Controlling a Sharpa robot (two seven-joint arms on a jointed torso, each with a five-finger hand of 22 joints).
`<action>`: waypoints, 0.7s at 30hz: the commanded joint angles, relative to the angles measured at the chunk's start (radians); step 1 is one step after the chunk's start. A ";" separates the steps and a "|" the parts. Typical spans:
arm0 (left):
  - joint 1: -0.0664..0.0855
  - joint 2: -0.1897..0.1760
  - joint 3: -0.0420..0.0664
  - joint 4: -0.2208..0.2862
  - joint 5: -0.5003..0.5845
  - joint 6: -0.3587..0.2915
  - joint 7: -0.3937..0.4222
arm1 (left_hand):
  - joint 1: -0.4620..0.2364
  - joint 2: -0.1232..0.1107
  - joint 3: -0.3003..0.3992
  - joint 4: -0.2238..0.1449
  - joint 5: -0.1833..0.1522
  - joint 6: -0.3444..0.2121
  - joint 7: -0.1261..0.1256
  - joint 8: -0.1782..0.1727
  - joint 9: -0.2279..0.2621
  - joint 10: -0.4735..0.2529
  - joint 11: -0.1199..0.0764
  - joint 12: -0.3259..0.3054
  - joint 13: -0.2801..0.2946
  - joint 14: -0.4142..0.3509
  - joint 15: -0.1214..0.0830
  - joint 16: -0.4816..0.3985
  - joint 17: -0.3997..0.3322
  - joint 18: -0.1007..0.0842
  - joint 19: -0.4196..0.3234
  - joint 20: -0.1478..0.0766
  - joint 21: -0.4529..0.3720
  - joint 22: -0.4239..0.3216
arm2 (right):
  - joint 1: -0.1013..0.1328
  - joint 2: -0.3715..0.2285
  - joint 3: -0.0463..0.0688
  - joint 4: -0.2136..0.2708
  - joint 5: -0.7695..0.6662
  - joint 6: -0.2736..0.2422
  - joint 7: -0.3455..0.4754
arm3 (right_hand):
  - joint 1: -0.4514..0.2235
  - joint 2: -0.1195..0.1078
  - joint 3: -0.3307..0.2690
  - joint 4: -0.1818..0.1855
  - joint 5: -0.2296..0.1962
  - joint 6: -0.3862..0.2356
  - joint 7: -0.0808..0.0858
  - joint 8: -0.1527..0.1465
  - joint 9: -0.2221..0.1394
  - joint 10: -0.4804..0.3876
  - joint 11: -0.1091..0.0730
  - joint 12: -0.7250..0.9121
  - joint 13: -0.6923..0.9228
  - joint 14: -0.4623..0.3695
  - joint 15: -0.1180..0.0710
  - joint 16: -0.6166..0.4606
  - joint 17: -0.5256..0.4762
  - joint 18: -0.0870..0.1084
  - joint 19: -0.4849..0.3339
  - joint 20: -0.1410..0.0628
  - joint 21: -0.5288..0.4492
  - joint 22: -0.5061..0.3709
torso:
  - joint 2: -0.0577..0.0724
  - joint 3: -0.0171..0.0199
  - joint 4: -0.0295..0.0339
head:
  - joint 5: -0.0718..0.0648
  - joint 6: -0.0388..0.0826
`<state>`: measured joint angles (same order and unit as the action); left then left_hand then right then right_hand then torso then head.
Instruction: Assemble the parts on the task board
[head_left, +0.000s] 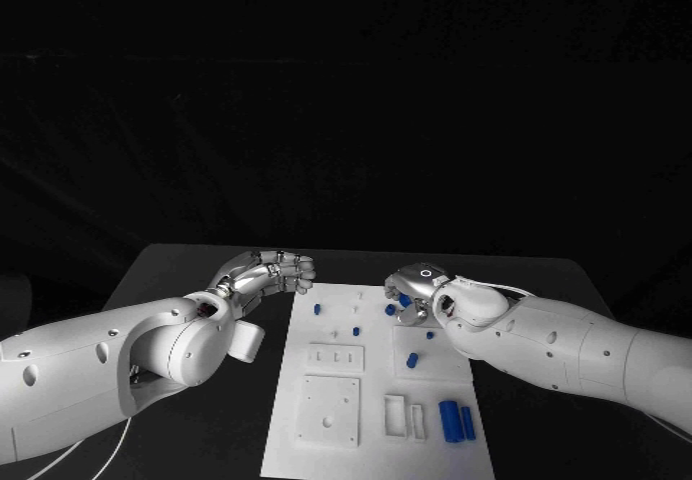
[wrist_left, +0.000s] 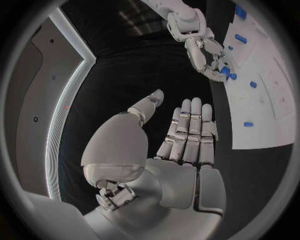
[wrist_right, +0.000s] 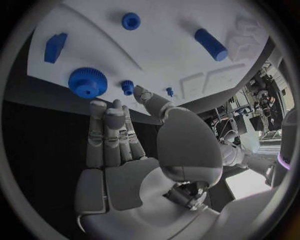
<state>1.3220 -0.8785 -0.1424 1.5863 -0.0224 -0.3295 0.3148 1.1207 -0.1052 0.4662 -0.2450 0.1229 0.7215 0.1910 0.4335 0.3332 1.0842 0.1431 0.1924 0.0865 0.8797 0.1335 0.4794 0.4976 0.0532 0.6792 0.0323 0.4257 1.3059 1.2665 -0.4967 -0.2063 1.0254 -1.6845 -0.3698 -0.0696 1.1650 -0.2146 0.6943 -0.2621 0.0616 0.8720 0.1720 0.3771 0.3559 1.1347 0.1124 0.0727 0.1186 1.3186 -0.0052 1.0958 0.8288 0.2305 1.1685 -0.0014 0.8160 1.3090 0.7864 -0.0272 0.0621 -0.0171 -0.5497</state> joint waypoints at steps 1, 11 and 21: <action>0.002 0.005 0.001 -0.002 -0.008 0.019 0.003 | -0.008 0.001 -0.001 -0.007 -0.004 0.006 0.007 -0.005 -0.001 -0.004 0.004 -0.006 -0.002 -0.007 0.001 -0.005 -0.001 -0.002 -0.007 0.001 -0.005 0.002 | -0.002 0.003 0.000 -0.002 -0.018 0.005 -0.004 | -0.002 -0.012 0.007 0.000 -0.004 0.007 -0.001 -0.006 -0.001 0.007 0.002 -0.005 -0.002 0.000 0.005 0.007 -0.002 0.031 0.003 -0.011 0.007 0.021 | 0.011 -0.0016 -0.0006 | -0.001 0.003; 0.002 0.009 0.001 -0.007 -0.008 0.023 0.001 | -0.011 0.002 -0.001 -0.008 -0.005 0.006 0.007 -0.006 -0.001 -0.005 0.004 -0.007 -0.003 -0.007 0.001 -0.006 -0.002 -0.002 -0.008 0.001 -0.005 0.002 | -0.008 0.011 0.000 -0.012 -0.015 0.010 0.002 | -0.009 -0.004 0.020 0.012 -0.007 0.014 -0.004 -0.004 0.001 0.016 -0.001 -0.002 -0.002 0.000 0.003 0.012 -0.005 0.031 0.004 -0.012 0.011 0.020 | 0.024 -0.0036 0.0001 | 0.000 0.009; 0.002 0.010 0.001 -0.011 -0.008 0.026 -0.004 | -0.013 0.001 -0.001 -0.009 -0.006 0.005 0.008 -0.007 -0.001 -0.006 0.005 -0.007 -0.003 -0.008 0.002 -0.006 -0.002 -0.002 -0.008 0.002 -0.005 0.003 | -0.010 0.014 0.000 -0.016 -0.008 0.007 0.005 | -0.022 0.002 0.042 0.037 -0.010 0.025 -0.008 -0.001 0.004 0.032 -0.006 0.001 -0.001 -0.002 -0.002 0.018 -0.010 0.031 0.003 -0.013 0.017 0.020 | 0.034 -0.0055 -0.0013 | 0.003 0.014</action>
<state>1.3221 -0.8712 -0.1425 1.5742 -0.0242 -0.3228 0.3088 1.1168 -0.1012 0.4634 -0.2477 0.1229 0.7215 0.1910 0.4336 0.3333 1.0807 0.1466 0.1887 0.0848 0.8798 0.1334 0.4794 0.4968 0.0514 0.6792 0.0323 0.4257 1.3071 1.2589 -0.4839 -0.2043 1.0102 -1.6865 -0.3705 -0.0687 1.1557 -0.2131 0.7350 -0.2270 0.0580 0.8911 0.1616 0.3771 0.3586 1.1622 0.1069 0.0729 0.1177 1.3205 -0.0071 1.1097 0.8201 0.2297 1.1672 -0.0041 0.8274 1.3089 0.8167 -0.0317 0.0615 -0.0141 -0.5373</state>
